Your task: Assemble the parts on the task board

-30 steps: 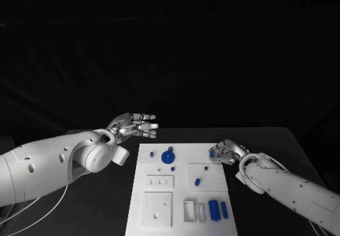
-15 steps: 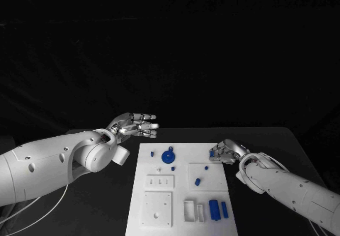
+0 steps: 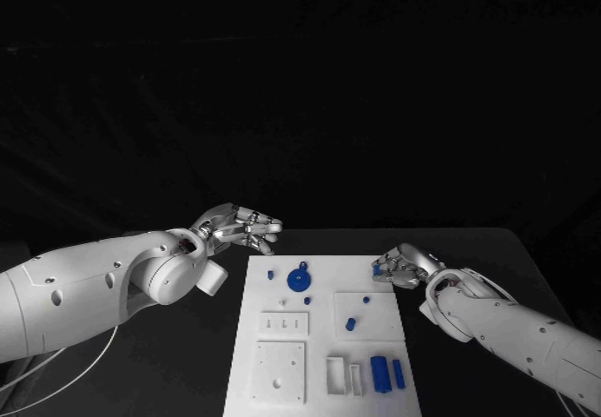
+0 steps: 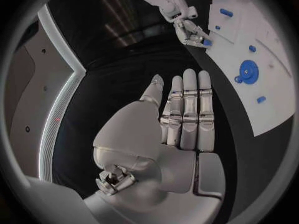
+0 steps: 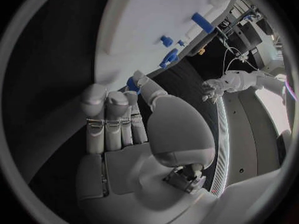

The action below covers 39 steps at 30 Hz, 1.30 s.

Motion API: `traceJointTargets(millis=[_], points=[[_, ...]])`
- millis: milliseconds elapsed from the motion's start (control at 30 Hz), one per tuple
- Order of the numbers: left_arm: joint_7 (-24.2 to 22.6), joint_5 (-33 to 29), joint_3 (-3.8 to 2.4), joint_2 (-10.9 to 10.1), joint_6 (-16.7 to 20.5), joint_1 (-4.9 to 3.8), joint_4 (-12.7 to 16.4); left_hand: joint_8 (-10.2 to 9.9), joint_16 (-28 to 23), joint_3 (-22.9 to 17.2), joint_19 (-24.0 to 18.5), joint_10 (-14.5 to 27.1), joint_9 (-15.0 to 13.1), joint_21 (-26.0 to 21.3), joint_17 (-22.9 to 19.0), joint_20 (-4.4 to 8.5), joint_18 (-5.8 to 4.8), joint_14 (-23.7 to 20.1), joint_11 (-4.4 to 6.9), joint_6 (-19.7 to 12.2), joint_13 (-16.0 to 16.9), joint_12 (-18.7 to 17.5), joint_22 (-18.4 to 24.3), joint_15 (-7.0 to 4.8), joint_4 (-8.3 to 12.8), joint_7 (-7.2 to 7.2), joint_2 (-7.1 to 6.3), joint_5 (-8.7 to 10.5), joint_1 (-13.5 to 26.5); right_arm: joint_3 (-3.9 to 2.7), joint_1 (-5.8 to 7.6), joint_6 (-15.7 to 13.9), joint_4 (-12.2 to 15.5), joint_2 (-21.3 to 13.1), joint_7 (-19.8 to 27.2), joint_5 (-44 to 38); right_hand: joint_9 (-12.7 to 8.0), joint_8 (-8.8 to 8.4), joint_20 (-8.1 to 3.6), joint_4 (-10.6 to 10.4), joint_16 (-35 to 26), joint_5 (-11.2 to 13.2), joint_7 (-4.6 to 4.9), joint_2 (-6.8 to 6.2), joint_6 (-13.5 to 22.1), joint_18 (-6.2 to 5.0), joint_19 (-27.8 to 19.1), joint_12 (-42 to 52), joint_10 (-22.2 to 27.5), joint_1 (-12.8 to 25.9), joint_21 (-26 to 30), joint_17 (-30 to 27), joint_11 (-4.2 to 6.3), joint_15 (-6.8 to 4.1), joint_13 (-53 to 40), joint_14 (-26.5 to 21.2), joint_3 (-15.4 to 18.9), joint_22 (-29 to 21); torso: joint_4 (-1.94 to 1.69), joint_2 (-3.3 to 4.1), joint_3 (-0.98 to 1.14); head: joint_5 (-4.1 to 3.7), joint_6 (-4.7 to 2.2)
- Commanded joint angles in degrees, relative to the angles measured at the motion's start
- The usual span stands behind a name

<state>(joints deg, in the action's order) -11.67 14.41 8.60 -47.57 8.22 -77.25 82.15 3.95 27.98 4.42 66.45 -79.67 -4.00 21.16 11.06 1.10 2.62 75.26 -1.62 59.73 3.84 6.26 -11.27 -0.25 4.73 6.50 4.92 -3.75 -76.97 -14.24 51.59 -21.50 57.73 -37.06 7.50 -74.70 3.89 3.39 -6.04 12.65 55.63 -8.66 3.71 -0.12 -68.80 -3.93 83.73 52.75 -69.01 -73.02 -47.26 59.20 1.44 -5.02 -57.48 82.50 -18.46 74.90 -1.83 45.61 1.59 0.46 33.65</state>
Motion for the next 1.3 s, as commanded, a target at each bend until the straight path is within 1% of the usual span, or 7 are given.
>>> traceJointTargets(millis=[33,233,333,567,700,1133,1300], points=[[7.67,4.56,0.09,0.36,-8.98,-0.57,-0.36,-0.32,9.21,0.63,2.34,-4.02,0.15,6.57,6.51,2.61,-1.74,2.19,1.25,1.21,0.7,0.15,-4.45,-2.33,-0.15,-0.61,0.3,-0.89,0.41,-0.04,0.64,1.39,2.03,-0.47,-4.13,-1.8,1.39,0.27,-0.38,-0.04,-0.17,0.5,-0.08,-0.4,-1.65,0.55,-0.18,-0.12,0.13,0.33,0.28,-0.07,0.2,-0.23,-0.01,0.08,-0.26,5.76,0.29,-0.86,-0.06,0.14,0.17],[14.92,7.81,0.2,2.2,-11.46,-1.21,-1.51,-0.23,25.13,1.09,1.1,-6.71,-0.02,22.97,18.06,5.28,-0.73,4.08,3.12,1.77,6.72,6.06,-17.16,-4.82,-0.91,-1.43,0.82,-0.96,1.57,-0.04,2.35,3.54,6.56,-1.05,-8.54,-3.03,1.27,0.24,-0.37,-0.05,-0.29,0.27,0.02,-0.61,-1.42,0.47,-0.18,-0.08,0.18,0.24,0.61,-0.11,0.19,-0.23,-0.15,0.09,-0.74,5.69,0.71,-1.99,-0.29,0.43,-0.11],[18.68,8.54,0.23,3.51,-10.7,-1.41,-2.31,-0.28,30.17,0.7,0.6,-6.22,-0.1,28.78,21.9,6.07,-0.07,5.49,3.9,2.74,10.76,11.94,-21.96,-5.75,-0.54,-1.98,1.46,-5.6,1.75,-0.04,3.35,4.75,9.22,-1.07,-11.12,-4.04,1.09,0.25,-0.31,-0.26,-0.34,0.37,0.09,-0.86,-1.09,0.42,-0.23,-0.21,0.39,0.52,0.85,-0.12,0.19,-0.18,-0.12,0.1,-1.49,5.64,1.04,-2.68,-0.42,0.65,0.05],[26.09,8.99,0.43,7.18,-11.01,-1.62,-4.72,-0.24,31.91,1.59,-1.87,-6.71,-0.54,32.02,24.79,6.09,0.54,5.33,4.24,4.5,13.9,13.28,-26.58,-5.86,-2.32,-2.63,1.47,-3.99,4.9,0.05,5.02,6.18,14.5,0.51,-15.67,-6.68,0.98,0.26,-0.33,-1.29,-0.32,0.43,0.06,-2.09,-1.25,0.42,-0.16,-0.2,0.35,0.72,0.84,0.0,0.21,-0.2,-0.18,0.16,-3.77,5.66,1.54,-3.89,-0.54,1.42,0.33],[28.11,9.0,0.69,8.87,-12.35,-1.64,-5.99,-0.22,31.62,1.14,-2.4,-6.69,-1.2,31.74,25.11,6.08,0.46,5.03,4.35,5.56,14.05,12.83,-27.05,-5.88,-2.4,-3.09,2.04,-9.74,5.26,0.25,5.34,5.99,16.45,1.82,-16.29,-7.52,0.99,0.24,-0.33,-1.26,-0.31,0.2,0.12,-2.27,-1.16,0.41,-0.16,-0.17,0.29,0.77,0.75,0.04,0.21,-0.21,-0.21,0.14,-4.71,5.68,1.52,-4.03,-0.47,1.94,0.22],[31.56,15.74,0.95,11.9,-6.62,-1.64,-6.07,-0.16,29.7,2.52,-2.12,-6.65,-16.02,29.56,26.0,6.15,0.13,5.13,4.39,7.69,14.61,11.65,-29.42,-5.93,-8.65,-4.32,-0.64,-2.23,13.12,0.97,5.55,6.39,19.69,4.74,-16.67,-8.63,1.02,0.24,-0.35,-1.33,-0.04,-0.06,0.2,-2.52,-0.97,0.36,-0.07,-0.05,0.19,0.98,0.52,0.32,0.23,-0.2,-0.3,0.23,-5.46,5.71,1.49,-3.94,-0.5,1.81,0.32],[32.59,16.97,0.96,12.6,-3.99,-1.64,-5.8,-0.21,30.23,1.46,-1.87,-6.61,-20.15,28.87,26.73,6.17,0.15,5.04,4.45,7.0,15.42,12.17,-31.51,-5.94,-10.54,-4.42,-2.22,-2.15,14.05,1.15,5.57,6.73,20.26,5.0,-16.9,-8.92,1.03,0.25,-0.35,-1.3,-0.05,-0.21,0.19,-2.51,-0.94,0.32,-0.07,0.0,0.19,0.94,0.53,0.33,0.25,-0.2,-0.34,0.22,-5.48,5.7,1.51,-3.9,-0.53,1.85,0.65]])
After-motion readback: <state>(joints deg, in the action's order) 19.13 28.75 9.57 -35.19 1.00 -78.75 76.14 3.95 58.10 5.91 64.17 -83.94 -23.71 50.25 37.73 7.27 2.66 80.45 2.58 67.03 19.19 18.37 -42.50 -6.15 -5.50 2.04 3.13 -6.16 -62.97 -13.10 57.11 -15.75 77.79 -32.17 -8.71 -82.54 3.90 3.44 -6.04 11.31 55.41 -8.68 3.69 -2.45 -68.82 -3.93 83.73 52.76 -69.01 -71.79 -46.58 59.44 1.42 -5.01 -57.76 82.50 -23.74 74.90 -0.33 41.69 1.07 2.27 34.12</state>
